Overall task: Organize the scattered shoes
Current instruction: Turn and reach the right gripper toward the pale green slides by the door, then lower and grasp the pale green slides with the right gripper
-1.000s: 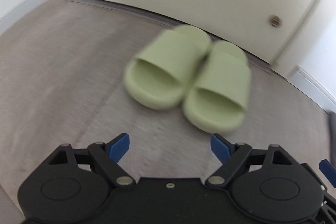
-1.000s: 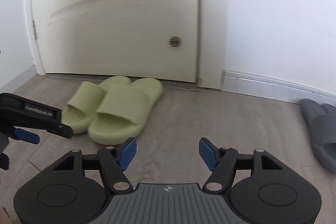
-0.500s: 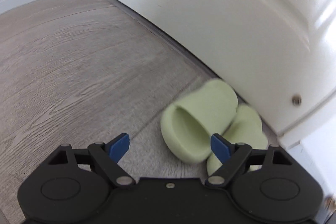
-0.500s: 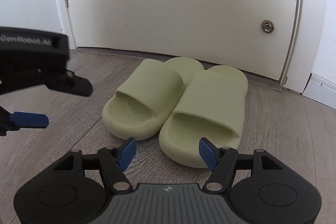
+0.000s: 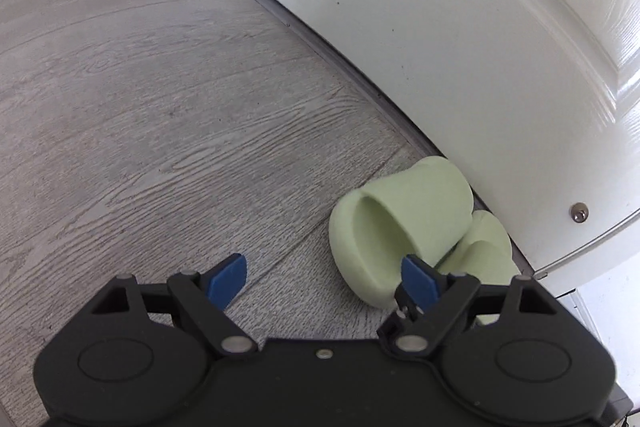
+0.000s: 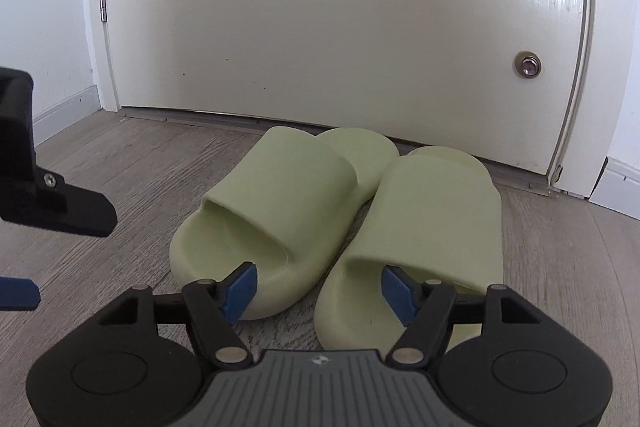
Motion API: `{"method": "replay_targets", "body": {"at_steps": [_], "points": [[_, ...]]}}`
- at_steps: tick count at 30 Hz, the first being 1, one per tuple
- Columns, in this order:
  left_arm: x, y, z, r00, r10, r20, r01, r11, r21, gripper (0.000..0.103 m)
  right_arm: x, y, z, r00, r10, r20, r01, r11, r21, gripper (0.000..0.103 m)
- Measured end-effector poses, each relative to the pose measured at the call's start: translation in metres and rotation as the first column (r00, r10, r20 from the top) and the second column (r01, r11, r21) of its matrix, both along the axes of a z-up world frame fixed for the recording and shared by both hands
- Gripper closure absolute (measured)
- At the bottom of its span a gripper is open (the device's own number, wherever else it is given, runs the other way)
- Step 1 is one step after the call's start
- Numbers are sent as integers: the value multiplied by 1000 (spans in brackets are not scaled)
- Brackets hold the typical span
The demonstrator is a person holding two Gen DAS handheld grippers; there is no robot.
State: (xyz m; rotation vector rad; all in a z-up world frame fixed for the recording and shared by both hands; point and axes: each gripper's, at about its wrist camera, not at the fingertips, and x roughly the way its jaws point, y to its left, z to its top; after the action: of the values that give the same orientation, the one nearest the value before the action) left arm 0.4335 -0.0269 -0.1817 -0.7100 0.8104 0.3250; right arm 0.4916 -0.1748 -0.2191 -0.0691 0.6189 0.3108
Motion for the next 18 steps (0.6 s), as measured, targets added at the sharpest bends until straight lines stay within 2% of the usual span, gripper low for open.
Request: {"method": "replay_targets", "body": {"at_steps": [6,12,18], "points": [[0,8,-7,1000,21,-7,-21,1000,-10,18,1,7,-5,999,-46,17,46,999,6,27],[1,8,-8,999,32,-26,-31,999,44,18,8,-9,-5,974,-226,-3,226,974,15,28],[2,8,-10,999,31,-41,-29,998,48,18,9,-16,-6,979,-203,-14,203,978,39,28]]}}
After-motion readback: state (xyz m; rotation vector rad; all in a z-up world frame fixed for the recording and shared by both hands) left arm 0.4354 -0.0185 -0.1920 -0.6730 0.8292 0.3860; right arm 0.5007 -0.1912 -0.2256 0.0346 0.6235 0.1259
